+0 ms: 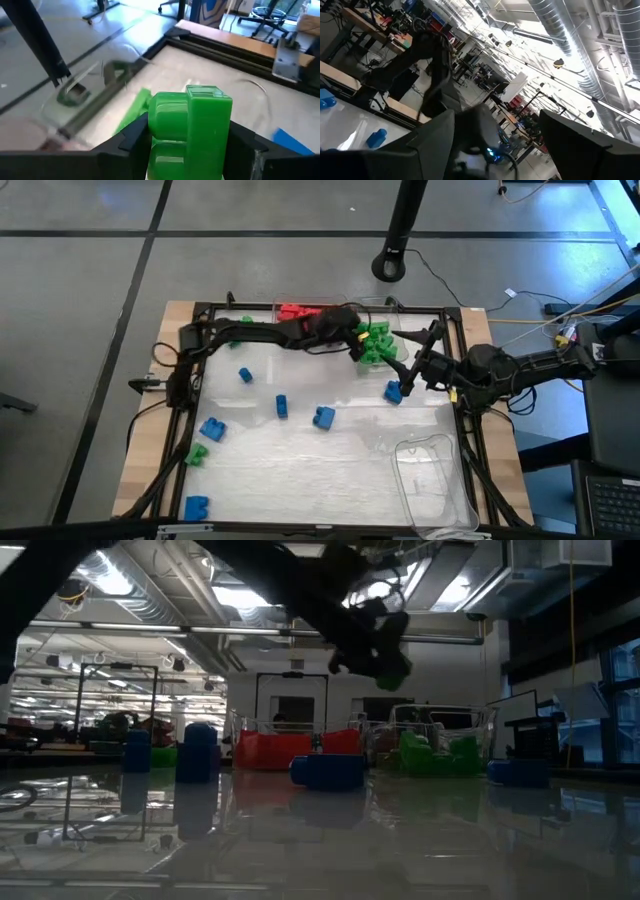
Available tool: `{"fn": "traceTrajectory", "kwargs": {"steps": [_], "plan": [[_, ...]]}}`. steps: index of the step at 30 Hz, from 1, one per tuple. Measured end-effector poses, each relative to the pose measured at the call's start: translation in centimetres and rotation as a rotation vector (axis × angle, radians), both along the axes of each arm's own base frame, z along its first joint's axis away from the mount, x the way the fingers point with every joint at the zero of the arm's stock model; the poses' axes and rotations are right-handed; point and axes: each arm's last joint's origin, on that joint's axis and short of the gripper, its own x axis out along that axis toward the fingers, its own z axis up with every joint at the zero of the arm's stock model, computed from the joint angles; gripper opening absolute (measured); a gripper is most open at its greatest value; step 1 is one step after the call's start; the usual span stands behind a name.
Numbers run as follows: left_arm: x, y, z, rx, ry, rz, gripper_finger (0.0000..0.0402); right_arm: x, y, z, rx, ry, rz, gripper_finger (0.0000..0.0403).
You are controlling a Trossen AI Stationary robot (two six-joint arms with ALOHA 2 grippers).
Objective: Sort blocks
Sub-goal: Put the green game piece into the top right transparent bin
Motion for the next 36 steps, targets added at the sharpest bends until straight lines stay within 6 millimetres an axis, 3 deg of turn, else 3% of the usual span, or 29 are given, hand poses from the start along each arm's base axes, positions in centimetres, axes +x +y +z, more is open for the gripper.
{"fn": "traceTrajectory", "kwargs": {"steps": [8, 15, 20, 26, 29, 36], "plan": [[2.7, 3.0, -1.3, -0.006, -0.069, 0.019, 0.0184, 0.2, 0.0, -0.4, -0.058, 0.061, -0.011, 0.0289], [2.4, 3.2, -2.4, -0.018, 0.028, -0.057, 0.0253, 0.2, 0.0, -0.5, -0.068, 0.07, -0.012, 0.0289], [1.3, 2.3, -1.0, 0.008, 0.143, -0.103, 0.0276, 0.2, 0.0, -0.5, -0.076, 0.073, -0.014, 0.0289], [-1.4, -0.7, 3.9, 0.002, 0.222, -0.155, 0.0278, 0.2, 0.1, -0.6, -0.064, 0.073, 0.012, 0.0289], [-3.4, -3.0, 6.3, 0.021, 0.302, -0.196, 0.0278, 0.2, 0.2, -0.6, -0.065, 0.073, 0.03, 0.0289], [-9.3, -9.7, 11.1, 0.029, 0.444, -0.113, 0.0278, 0.3, 0.2, -0.8, -0.072, 0.092, 0.053, 0.0289]]}}
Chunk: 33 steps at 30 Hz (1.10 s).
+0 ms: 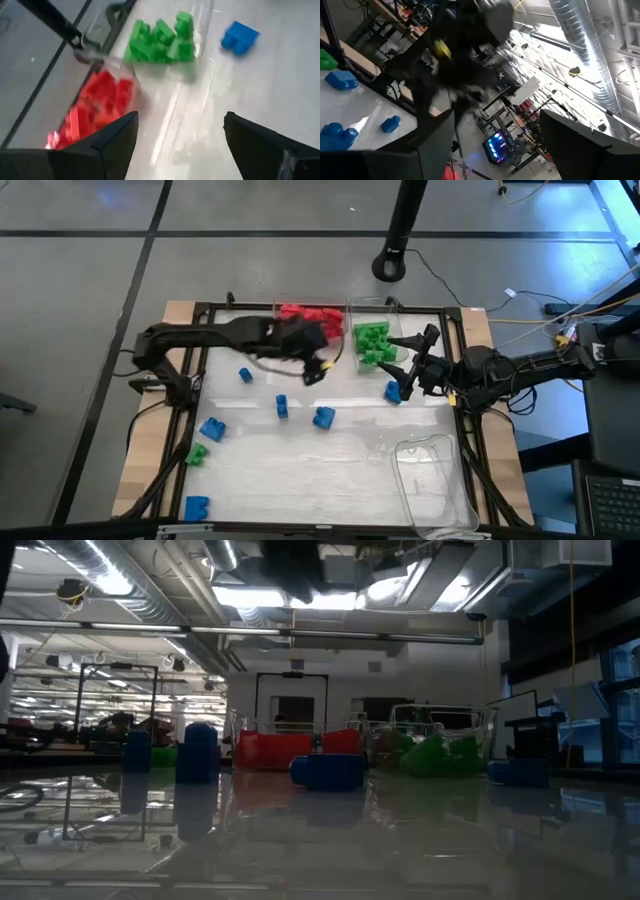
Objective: Sort blocks
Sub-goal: Put the green game piece into the top right transparent bin
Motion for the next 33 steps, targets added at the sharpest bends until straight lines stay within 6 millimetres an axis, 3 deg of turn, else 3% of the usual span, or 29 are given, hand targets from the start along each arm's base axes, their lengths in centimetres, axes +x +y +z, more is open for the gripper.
{"fn": "traceTrajectory", "kwargs": {"steps": [6, 18, 25, 33], "plan": [[-4.3, -6.0, 1.6, -0.103, 0.042, 0.084, 0.0279, 0.0, 0.0, 0.0, 0.0, 0.001, 0.002, 0.0289], [-10.1, -15.8, -0.1, -0.236, 0.207, 0.299, 0.0279, 0.0, 0.0, 0.0, -0.001, 0.0, 0.008, 0.0289], [-12.3, -19.3, -1.6, -0.288, 0.208, 0.408, 0.0279, 0.0, 0.0, 0.0, 0.0, -0.005, 0.009, 0.0289], [-14.2, -20.5, -5.5, -0.348, 0.407, 0.542, 0.0279, 0.0, 0.0, 0.1, 0.0, -0.007, 0.008, 0.0289]]}}
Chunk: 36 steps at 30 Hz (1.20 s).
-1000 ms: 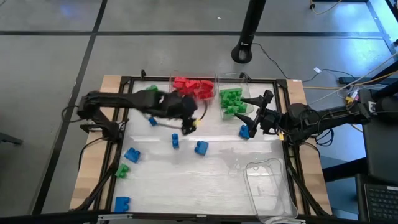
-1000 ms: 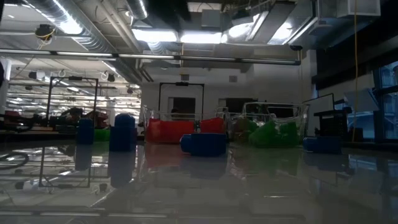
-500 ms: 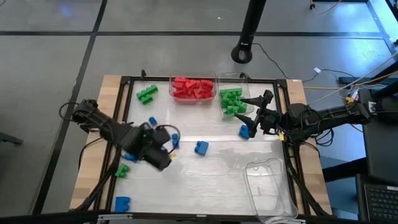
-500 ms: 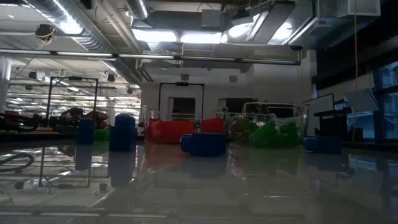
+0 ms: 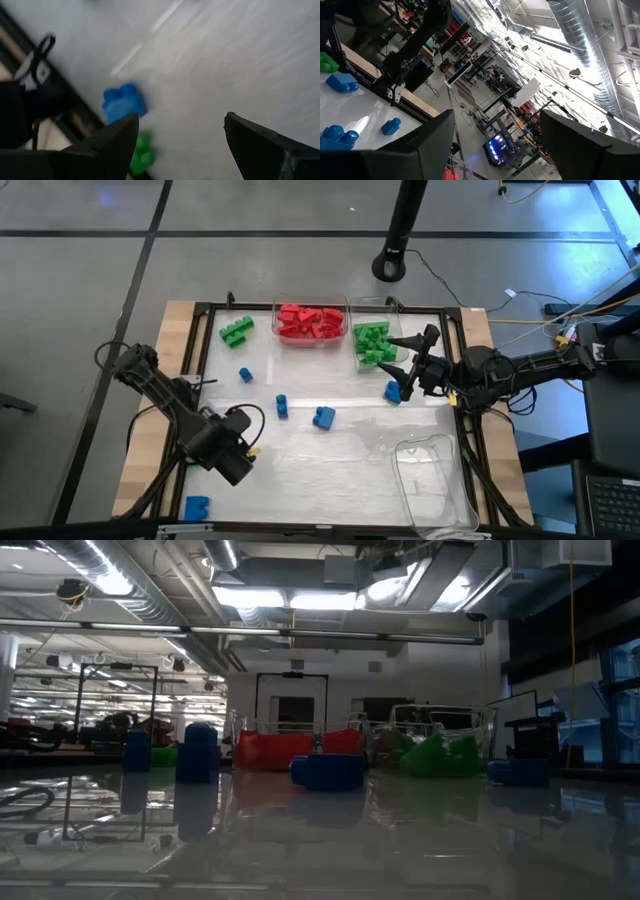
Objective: Sort blocks
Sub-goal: Put the green game piece into the top right transparent bin
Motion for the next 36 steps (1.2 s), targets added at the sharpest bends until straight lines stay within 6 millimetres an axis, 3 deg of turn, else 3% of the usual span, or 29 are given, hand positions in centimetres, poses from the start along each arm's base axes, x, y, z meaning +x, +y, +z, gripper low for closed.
{"fn": "traceTrajectory", "kwargs": {"steps": [17, 36], "plan": [[-3.0, 0.5, -7.5, -0.064, 0.354, 0.095, 0.0279, 0.0, 0.0, -0.1, -0.001, 0.007, 0.0, 0.0289], [-5.2, 0.3, -12.0, -0.128, 0.427, 0.133, 0.0279, 0.0, 0.0, -0.1, -0.001, 0.007, 0.0, 0.0289]]}}
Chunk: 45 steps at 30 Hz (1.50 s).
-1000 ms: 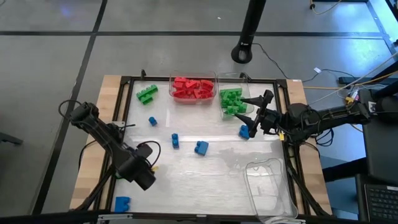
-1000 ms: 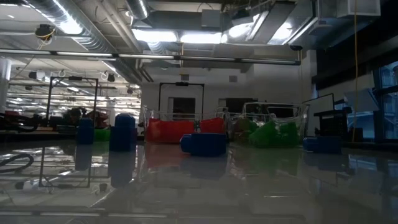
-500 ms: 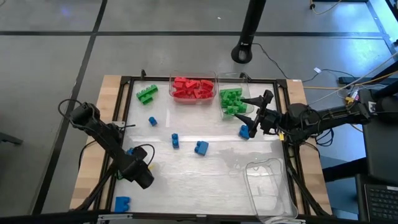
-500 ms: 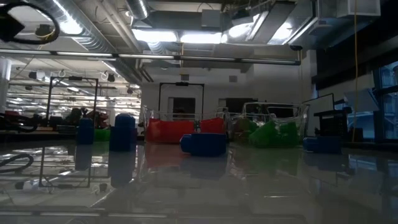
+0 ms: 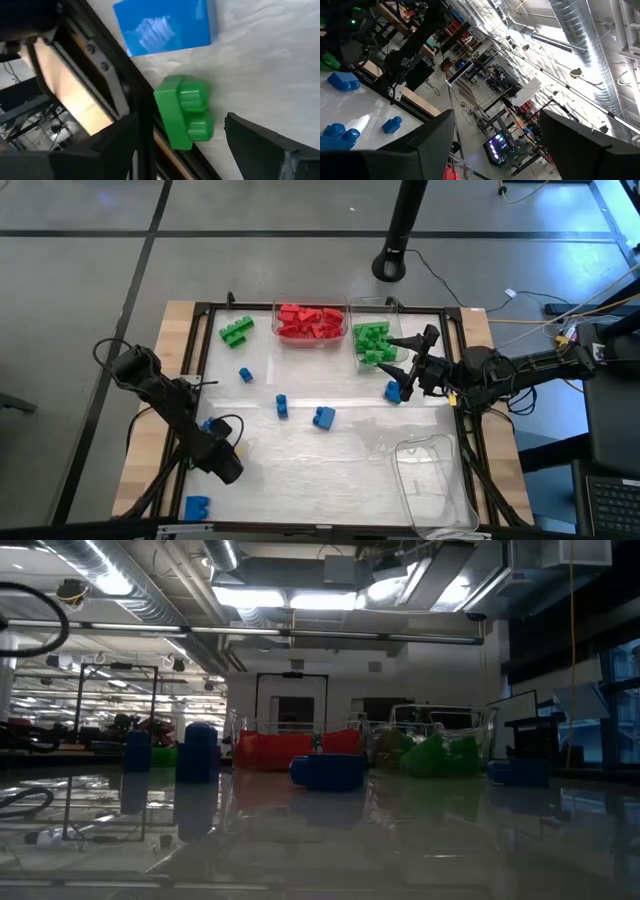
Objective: Sort blocks
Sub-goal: Put the green game piece into the top right transparent bin
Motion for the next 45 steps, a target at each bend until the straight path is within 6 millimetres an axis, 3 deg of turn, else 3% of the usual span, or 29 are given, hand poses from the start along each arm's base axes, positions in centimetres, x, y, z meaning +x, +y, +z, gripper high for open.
{"fn": "traceTrajectory", "kwargs": {"steps": [27, 45], "plan": [[-1.1, 0.5, -4.1, -0.124, -0.014, 0.056, 0.0279, 0.0, 0.0, 0.0, 0.0, -0.001, 0.0, 0.0289], [-1.6, -0.6, -4.2, -0.253, 0.029, 0.006, 0.0274, 0.0, 0.0, 0.0, 0.0, 0.0, 0.0, 0.0289]]}}
